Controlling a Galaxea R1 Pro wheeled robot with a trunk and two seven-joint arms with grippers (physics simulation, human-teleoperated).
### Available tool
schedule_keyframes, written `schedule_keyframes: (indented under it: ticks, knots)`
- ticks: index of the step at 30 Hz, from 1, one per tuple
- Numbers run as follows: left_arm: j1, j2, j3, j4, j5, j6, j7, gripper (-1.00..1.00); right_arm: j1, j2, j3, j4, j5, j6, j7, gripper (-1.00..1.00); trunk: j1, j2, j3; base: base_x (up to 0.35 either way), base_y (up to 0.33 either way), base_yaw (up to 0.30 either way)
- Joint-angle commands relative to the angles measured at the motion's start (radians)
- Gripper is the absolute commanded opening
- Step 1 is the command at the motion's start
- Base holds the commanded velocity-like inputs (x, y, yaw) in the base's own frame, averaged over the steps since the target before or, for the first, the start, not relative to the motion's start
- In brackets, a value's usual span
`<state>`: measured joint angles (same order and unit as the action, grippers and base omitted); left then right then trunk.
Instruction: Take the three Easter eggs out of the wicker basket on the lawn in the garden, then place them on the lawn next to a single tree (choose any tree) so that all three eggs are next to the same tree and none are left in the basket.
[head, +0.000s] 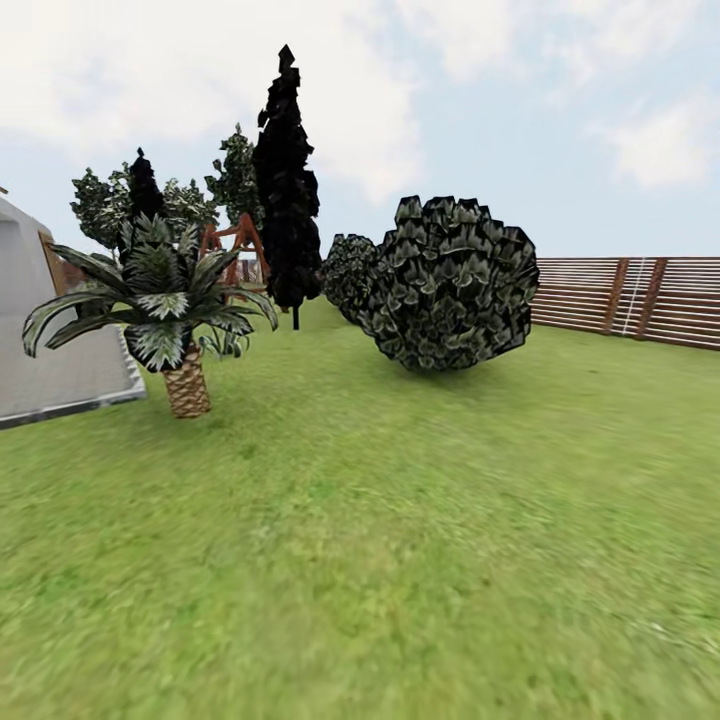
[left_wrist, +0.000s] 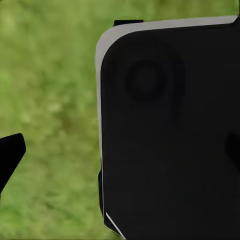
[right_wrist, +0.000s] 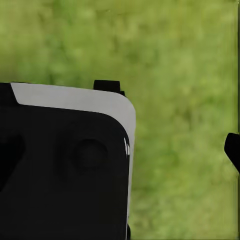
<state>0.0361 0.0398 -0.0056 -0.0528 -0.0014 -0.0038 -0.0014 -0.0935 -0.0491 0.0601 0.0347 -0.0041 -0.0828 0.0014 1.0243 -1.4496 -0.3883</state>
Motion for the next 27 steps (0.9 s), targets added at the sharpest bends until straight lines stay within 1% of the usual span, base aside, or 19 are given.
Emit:
schedule_keyframes:
  ticks: [1, 9, 14, 22, 27]
  knots:
    - [0.001, 0.0, -0.001, -0.002, 0.0, -0.001, 0.0, 1.0, -0.001, 0.0, 0.006, 0.004, -0.001, -0.006, 0.0, 1.0, 0.001, 0.0, -0.001, 0.341, -0.087, 0.017]
    - [0.001, 0.0, -0.001, -0.002, 0.0, -0.001, 0.0, 1.0, -0.002, 0.0, 0.005, 0.004, -0.006, -0.006, 0.0, 1.0, 0.001, 0.0, -0.001, 0.341, -0.085, 0.123]
    - [0.001, 0.0, -0.001, -0.001, 0.0, -0.001, 0.0, 1.0, -0.002, 0.001, 0.007, 0.004, 0.0, -0.008, 0.0, 1.0, 0.001, 0.0, -0.001, 0.341, -0.084, 0.024]
    - [0.001, 0.0, -0.001, -0.002, 0.0, -0.001, 0.0, 1.0, -0.002, 0.0, 0.006, 0.004, -0.001, -0.008, 0.0, 1.0, 0.001, 0.0, -0.001, 0.341, -0.084, 0.003]
    - [0.001, 0.0, -0.001, -0.002, 0.0, -0.001, 0.0, 1.0, -0.002, 0.0, 0.005, 0.004, -0.002, -0.008, 0.0, 1.0, 0.001, 0.0, -0.001, 0.341, -0.084, 0.071]
